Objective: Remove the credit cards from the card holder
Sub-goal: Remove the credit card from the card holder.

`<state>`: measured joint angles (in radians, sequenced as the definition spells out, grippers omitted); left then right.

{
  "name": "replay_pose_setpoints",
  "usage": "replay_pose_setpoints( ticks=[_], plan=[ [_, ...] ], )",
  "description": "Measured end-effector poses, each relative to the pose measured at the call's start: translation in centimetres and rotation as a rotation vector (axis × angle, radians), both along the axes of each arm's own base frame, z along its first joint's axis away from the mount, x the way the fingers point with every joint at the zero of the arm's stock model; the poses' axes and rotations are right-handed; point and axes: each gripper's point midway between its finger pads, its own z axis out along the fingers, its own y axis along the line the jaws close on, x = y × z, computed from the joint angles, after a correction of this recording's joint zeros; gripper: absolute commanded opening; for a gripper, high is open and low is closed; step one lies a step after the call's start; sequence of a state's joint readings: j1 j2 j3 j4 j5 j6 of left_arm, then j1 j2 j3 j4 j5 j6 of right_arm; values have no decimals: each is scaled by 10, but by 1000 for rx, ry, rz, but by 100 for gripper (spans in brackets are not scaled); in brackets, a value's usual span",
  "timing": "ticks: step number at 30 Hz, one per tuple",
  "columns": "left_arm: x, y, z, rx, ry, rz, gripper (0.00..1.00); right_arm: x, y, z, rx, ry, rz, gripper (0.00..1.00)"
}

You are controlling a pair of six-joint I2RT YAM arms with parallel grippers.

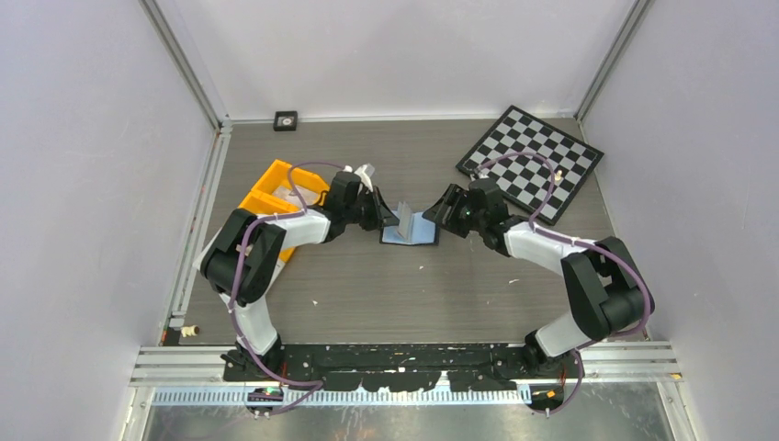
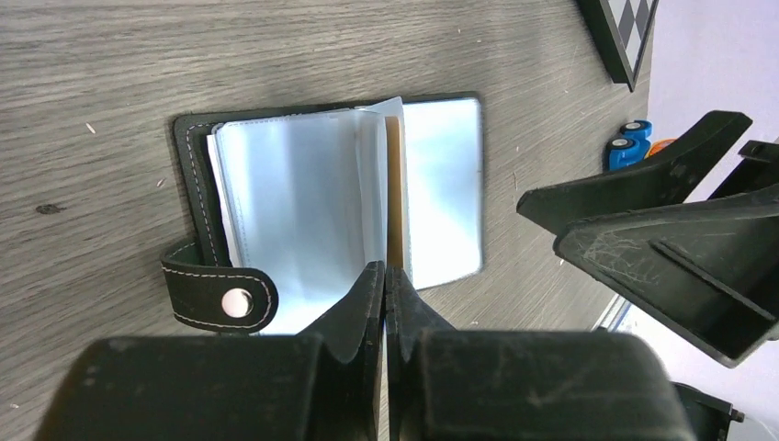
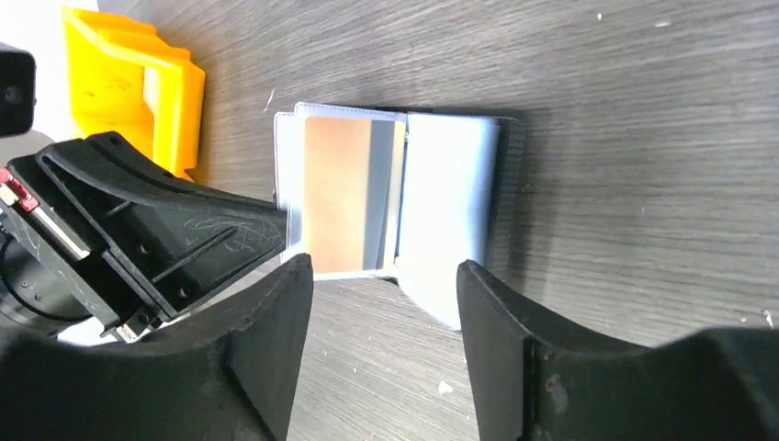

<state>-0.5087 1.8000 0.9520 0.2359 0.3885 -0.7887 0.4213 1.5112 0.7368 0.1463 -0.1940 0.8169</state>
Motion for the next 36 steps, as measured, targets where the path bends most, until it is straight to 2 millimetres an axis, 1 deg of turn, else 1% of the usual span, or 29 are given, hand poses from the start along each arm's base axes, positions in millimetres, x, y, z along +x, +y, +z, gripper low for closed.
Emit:
replay_pose_setpoints(
  ticks=[3, 5, 8, 10, 12, 14, 17, 18, 19, 21, 23, 24, 27, 29, 31, 33, 36],
  plan=[
    [-1, -1, 0, -5, 1, -7, 2, 2, 2, 2, 14, -7, 7, 79],
    [-2, -2, 0, -9, 2, -15, 2, 1, 8, -2, 26, 11, 32, 80],
    [-4, -5, -1, -3, 1, -28, 3, 0, 17, -14, 44, 48, 68, 81],
    [-7, -10, 0, 7, -1, -46, 4, -2, 20, -23, 48, 75, 83, 81],
    [-10, -17, 2, 18, -12, -72, 5, -5, 22, -29, 51, 97, 94, 78],
    [-14, -26, 6, 29, -29, -99, 6, -6, 23, -28, 56, 100, 102, 75],
    [-17, -30, 6, 59, -42, -118, 8, -2, 27, -21, 64, 87, 112, 75],
    [-19, -30, 4, 68, -42, -123, 9, 0, 29, -19, 67, 81, 114, 73],
    [-20, -30, 3, 76, -41, -126, 9, 1, 31, -17, 69, 76, 118, 69],
    [-23, -29, 0, 96, -40, -135, 9, 2, 33, -15, 69, 70, 125, 52],
    [-25, -30, -1, 110, -39, -141, 9, 2, 33, -17, 63, 69, 128, 40],
    [-25, -30, -1, 114, -41, -142, 9, 1, 33, -18, 60, 73, 128, 38],
    [-24, -32, 1, 118, -51, -146, 9, -1, 30, -21, 42, 91, 120, 37],
    [-24, -32, 0, 122, -54, -149, 8, 0, 28, -22, 30, 94, 114, 41],
    [-24, -31, 0, 124, -56, -150, 7, 0, 27, -22, 19, 96, 111, 42],
    [-24, -32, 1, 121, -58, -150, 7, 0, 27, -23, -2, 98, 112, 41],
    [-24, -31, 3, 119, -64, -147, 6, 1, 26, -23, -53, 101, 114, 37]
  ],
)
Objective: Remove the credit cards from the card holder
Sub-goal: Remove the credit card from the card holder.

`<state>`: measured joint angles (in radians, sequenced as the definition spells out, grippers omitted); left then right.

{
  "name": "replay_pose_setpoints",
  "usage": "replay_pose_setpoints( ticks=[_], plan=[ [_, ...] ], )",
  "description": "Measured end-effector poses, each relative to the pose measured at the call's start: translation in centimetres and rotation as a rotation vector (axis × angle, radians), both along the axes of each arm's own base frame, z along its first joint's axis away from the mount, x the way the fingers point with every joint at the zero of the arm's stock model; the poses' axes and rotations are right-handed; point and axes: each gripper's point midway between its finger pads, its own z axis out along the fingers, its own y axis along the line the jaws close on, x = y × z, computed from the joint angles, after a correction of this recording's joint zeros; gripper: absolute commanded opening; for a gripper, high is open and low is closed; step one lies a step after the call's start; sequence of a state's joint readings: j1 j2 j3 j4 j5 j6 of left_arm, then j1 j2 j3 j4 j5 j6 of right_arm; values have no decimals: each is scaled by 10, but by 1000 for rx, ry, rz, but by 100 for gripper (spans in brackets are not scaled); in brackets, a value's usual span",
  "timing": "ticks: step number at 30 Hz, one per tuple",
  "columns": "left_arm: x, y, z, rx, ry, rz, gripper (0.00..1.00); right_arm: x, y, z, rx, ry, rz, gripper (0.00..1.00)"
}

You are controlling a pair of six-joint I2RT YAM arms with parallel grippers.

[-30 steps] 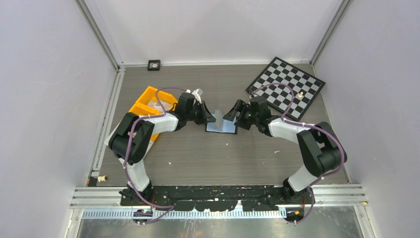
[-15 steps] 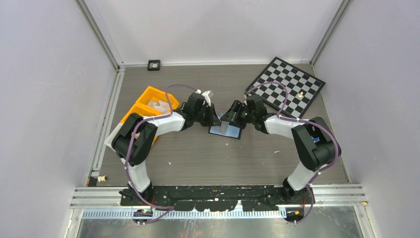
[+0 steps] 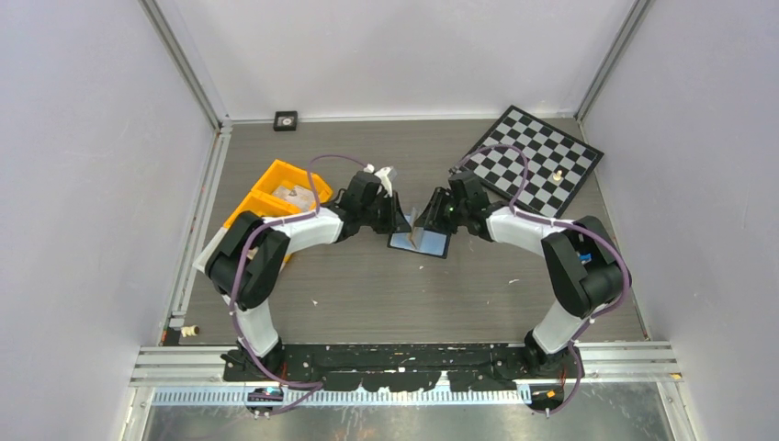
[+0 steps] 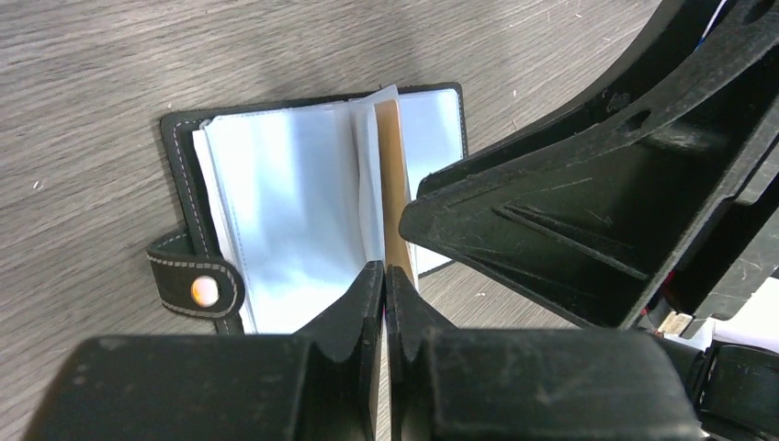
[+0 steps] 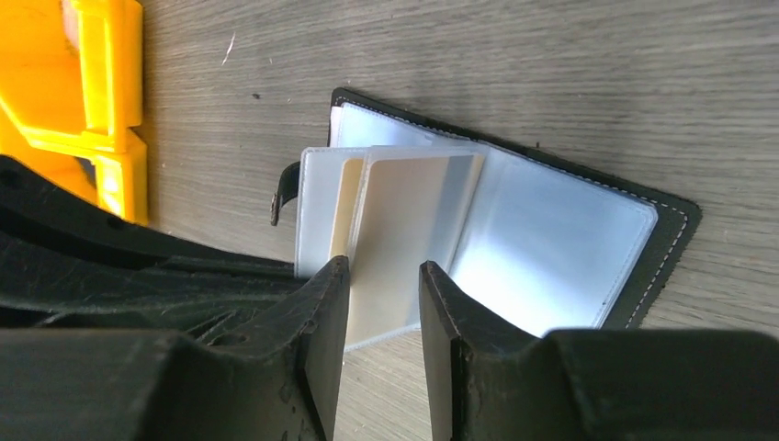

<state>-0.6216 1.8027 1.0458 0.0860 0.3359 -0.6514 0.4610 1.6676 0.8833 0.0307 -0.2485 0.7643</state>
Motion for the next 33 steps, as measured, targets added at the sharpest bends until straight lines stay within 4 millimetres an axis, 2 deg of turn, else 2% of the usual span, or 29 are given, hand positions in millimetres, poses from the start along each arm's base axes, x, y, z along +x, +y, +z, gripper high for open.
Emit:
replay_pose_setpoints(
  ticks=[6, 9, 10, 13, 14, 16, 19, 25, 27, 30, 31, 32, 33],
  plan=[
    [3, 4, 7, 2, -21, 24, 3, 5, -6, 6, -121, -43, -31, 25],
    [4, 5, 7, -1, -14, 33, 3, 7, -21, 13, -181, -78, -85, 19],
    [5, 6, 7, -5, -9, 36, 3, 8, -28, 16, -197, -92, -110, 14],
    [6, 7, 7, -8, -4, 44, 3, 9, -44, 22, -240, -120, -169, 11],
    [6, 7, 7, -8, -4, 44, 3, 9, -49, 23, -251, -129, -186, 14],
    [6, 7, 7, -8, -4, 45, 4, 9, -55, 27, -261, -145, -210, 31],
    [6, 7, 7, -8, -3, 44, 5, 4, -54, 31, -231, -171, -195, 44],
    [5, 5, 5, -25, 22, 38, 13, -1, -31, 33, -119, -187, -107, 42],
    [5, 5, -2, -34, 48, 37, 17, 0, -23, 27, -90, -170, -81, 40],
    [6, 9, -18, -34, 106, 48, 20, 0, -14, 4, -52, -100, -50, 36],
    [6, 10, -22, -32, 121, 52, 18, -2, -10, -9, -36, -54, -39, 36],
    [6, 15, -38, -31, 181, 66, 9, -4, -11, -27, -9, 21, -43, 35],
    [5, 14, -39, -35, 188, 64, 4, -4, -11, -27, -9, 21, -43, 36]
  ],
)
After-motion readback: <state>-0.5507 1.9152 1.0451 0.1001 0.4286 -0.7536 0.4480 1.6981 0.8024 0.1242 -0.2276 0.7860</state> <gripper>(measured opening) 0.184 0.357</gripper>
